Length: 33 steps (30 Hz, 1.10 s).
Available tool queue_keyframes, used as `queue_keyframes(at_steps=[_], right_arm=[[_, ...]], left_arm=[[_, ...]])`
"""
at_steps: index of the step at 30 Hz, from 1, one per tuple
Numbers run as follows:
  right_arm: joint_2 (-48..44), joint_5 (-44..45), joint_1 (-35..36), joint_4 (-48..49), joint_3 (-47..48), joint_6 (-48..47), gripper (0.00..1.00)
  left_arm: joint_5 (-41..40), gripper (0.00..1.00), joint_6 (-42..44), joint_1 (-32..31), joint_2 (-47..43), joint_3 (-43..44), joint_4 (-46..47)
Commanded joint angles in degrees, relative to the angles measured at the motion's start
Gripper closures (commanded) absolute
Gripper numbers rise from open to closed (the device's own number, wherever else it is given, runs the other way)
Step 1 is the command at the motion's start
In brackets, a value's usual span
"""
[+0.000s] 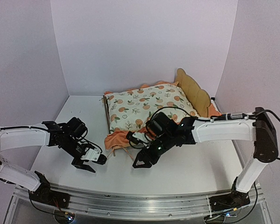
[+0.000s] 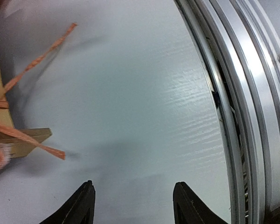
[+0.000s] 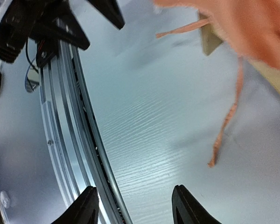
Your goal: Set up the pet bed
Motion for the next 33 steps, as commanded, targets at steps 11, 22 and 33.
queue_keyframes(at_steps=[11, 22, 33], right_arm=[[-17.8, 33.7, -23.7, -34.0, 12.3, 16.3, 0.40], [-7.0, 20.2, -13.1, -14.7, 10.3, 15.1, 0.50], [11.8, 27.2, -8.2, -11.4, 23.0, 6.1, 0.45]], left_arm=[[-6.0, 0.31, -29.4, -2.1, 5.1, 20.4, 14.1], [-8.7, 0.30, -23.4, -5.9, 15.6, 25.4, 13.1], [-16.5, 0.73, -21.5, -5.9, 18.7, 25.2, 14.7]])
